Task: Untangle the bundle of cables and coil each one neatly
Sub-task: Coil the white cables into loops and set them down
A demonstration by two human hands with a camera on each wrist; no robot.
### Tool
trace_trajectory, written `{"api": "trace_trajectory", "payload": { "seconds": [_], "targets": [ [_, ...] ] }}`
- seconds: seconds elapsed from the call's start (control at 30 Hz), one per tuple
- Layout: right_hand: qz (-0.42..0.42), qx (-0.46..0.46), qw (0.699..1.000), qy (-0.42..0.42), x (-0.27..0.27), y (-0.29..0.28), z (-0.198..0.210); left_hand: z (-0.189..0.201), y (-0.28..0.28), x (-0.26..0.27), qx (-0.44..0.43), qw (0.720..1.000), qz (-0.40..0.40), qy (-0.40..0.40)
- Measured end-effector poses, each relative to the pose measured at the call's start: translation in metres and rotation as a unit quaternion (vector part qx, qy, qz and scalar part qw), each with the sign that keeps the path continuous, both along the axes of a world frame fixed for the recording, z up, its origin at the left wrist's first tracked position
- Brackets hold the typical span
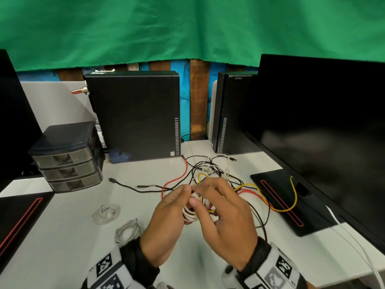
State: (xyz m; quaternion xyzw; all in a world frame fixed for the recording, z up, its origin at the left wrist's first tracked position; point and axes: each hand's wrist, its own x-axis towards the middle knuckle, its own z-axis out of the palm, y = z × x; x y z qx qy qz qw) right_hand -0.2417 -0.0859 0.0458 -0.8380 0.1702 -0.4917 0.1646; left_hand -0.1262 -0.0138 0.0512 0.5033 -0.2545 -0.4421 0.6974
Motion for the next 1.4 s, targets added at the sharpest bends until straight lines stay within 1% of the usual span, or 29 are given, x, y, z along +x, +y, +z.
{"api": "trace_trajectory", "payload": {
  "seconds": [0.07,0.13,0.3,0.43,0.53,0.63,0.73,0.8,0.87,0.93,0.97,1.0,1.03,1.07,1.13,1.17,1.2,1.23,1.3,1.33,1.37,1.4],
  "targets": [
    [0.016,-0.007,1.000,-0.019,0.000,-0.003,0.002,0.001,0.000,0.001,0.005,1.000,-0.004,-0.024],
    [0.033,0.010,0.999,-0.032,0.000,-0.005,0.004,0.003,0.002,0.001,-0.001,0.999,-0.021,-0.043],
    [0.039,0.103,0.992,-0.064,0.000,-0.009,0.004,0.011,0.003,0.002,-0.033,0.998,-0.038,-0.042],
    [0.038,0.150,0.983,-0.095,0.002,-0.006,0.004,0.009,0.002,0.001,-0.033,0.996,-0.034,-0.077],
    [0.050,0.178,0.975,-0.121,0.001,-0.004,0.003,0.005,0.001,0.001,-0.037,0.993,-0.054,-0.102],
    [0.059,0.216,0.963,-0.149,-0.001,-0.001,0.008,0.007,0.002,0.000,-0.052,0.985,-0.060,-0.155],
    [0.070,0.280,0.938,-0.193,-0.006,-0.002,0.025,0.009,0.005,0.000,-0.071,0.978,-0.078,-0.181],
    [0.058,0.303,0.928,-0.211,-0.013,-0.011,0.037,0.006,0.006,0.006,-0.068,0.972,-0.094,-0.203],
    [0.058,0.305,0.932,-0.186,-0.020,-0.020,0.044,0.002,0.005,0.014,-0.055,0.966,-0.096,-0.233],
    [0.080,0.292,0.948,-0.095,-0.022,-0.022,0.042,0.001,0.003,0.019,-0.057,0.961,-0.090,-0.255],
    [0.096,0.296,0.950,-0.040,-0.021,-0.020,0.039,0.002,0.002,0.021,-0.060,0.959,-0.089,-0.261],
    [0.113,0.306,0.945,0.006,-0.018,-0.017,0.035,0.004,0.001,0.023,-0.065,0.958,-0.088,-0.264],
    [0.128,0.320,0.938,0.032,-0.014,-0.015,0.030,0.006,0.000,0.025,-0.067,0.958,-0.085,-0.267],
    [0.133,0.338,0.931,0.034,-0.010,-0.013,0.025,0.007,0.000,0.028,-0.066,0.957,-0.084,-0.269],
    [0.124,0.367,0.922,0.002,-0.002,-0.011,0.020,0.008,0.000,0.035,-0.057,0.952,-0.084,-0.290],
    [0.115,0.368,0.922,-0.012,0.001,-0.010,0.018,0.009,0.001,0.039,-0.046,0.943,-0.085,-0.318],
    [0.111,0.363,0.925,-0.018,0.003,-0.009,0.016,0.007,0.001,0.043,-0.034,0.928,-0.086,-0.361],
    [0.107,0.355,0.928,-0.019,0.006,-0.008,0.015,0.006,0.002,0.048,-0.021,0.906,-0.086,-0.415],
    [0.101,0.333,0.937,-0.017,0.012,-0.004,0.011,0.005,0.004,0.058,0.012,0.849,-0.075,-0.522],
    [0.098,0.324,0.941,-0.018,0.016,-0.003,0.009,0.006,0.005,0.064,0.022,0.824,-0.066,-0.562],
    [0.096,0.320,0.942,-0.022,0.021,-0.001,0.008,0.009,0.006,0.069,0.028,0.805,-0.060,-0.589],
    [0.094,0.323,0.941,-0.028,0.026,0.000,0.007,0.013,0.006,0.074,0.032,0.795,-0.055,-0.603]
  ]
}}
